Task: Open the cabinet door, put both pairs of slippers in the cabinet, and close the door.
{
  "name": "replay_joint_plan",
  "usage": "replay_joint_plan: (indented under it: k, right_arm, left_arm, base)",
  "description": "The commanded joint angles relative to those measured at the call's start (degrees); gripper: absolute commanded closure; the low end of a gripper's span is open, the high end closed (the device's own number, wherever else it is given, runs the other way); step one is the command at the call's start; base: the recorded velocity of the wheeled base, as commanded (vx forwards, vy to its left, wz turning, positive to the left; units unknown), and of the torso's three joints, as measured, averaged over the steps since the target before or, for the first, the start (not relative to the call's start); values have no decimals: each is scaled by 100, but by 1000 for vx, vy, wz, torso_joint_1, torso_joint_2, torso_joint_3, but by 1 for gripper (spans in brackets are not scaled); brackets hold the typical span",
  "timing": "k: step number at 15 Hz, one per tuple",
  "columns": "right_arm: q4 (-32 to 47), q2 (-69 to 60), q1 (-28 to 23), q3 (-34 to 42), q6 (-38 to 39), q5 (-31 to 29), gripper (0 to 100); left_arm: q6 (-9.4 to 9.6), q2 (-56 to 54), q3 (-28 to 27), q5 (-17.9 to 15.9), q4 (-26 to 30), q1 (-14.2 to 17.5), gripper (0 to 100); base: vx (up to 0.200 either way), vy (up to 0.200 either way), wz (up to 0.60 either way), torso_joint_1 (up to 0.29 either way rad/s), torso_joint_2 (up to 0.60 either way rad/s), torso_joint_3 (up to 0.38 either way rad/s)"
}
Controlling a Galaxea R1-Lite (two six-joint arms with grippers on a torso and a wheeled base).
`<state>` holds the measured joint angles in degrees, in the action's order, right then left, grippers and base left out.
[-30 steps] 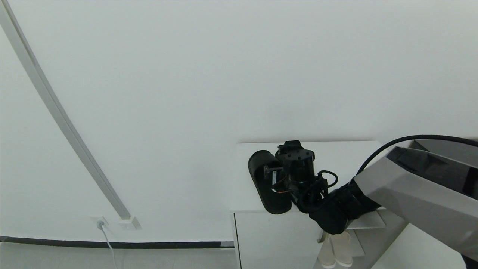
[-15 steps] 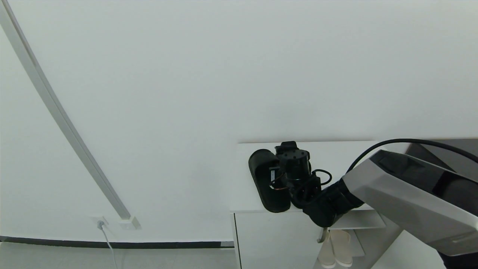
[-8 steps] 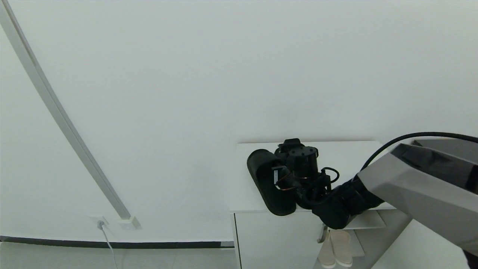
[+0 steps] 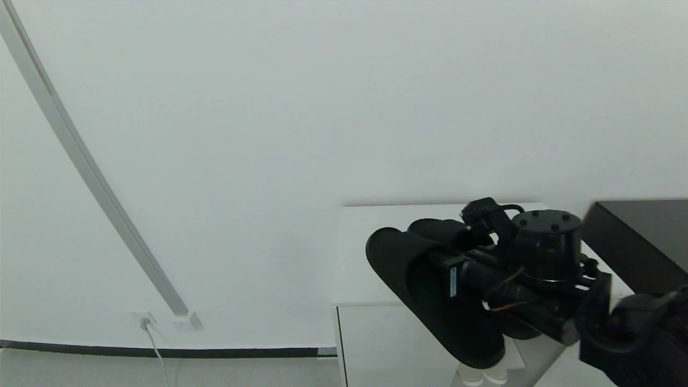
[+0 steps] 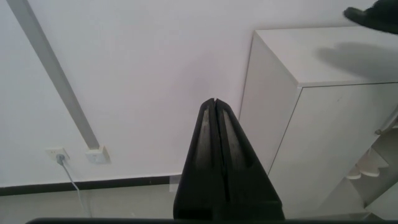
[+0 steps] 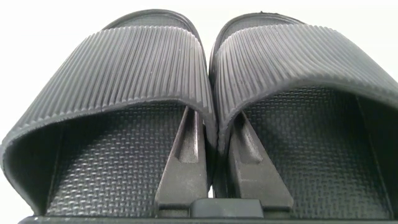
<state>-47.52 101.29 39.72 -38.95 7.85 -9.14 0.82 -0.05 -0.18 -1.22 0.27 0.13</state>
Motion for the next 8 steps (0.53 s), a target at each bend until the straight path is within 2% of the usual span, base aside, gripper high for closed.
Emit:
replay_joint_plan:
  k: [1, 7, 8]
  right_arm:
    - [480, -1041, 98, 388, -3, 141, 100]
    - [595, -1024, 361, 502, -3, 97, 100]
    - [595, -1015, 414, 520, -12, 97, 100]
  left_arm:
    - [6, 5, 1, -1, 0, 4, 100]
    - [-47, 5, 1, -1, 0, 4, 100]
    - [-38, 5, 1, -1, 0, 4, 100]
  base:
    - [0, 0, 0, 0, 0, 0]
    - [0, 0, 0, 0, 0, 0]
    - [-200, 0, 0, 2, 2, 2]
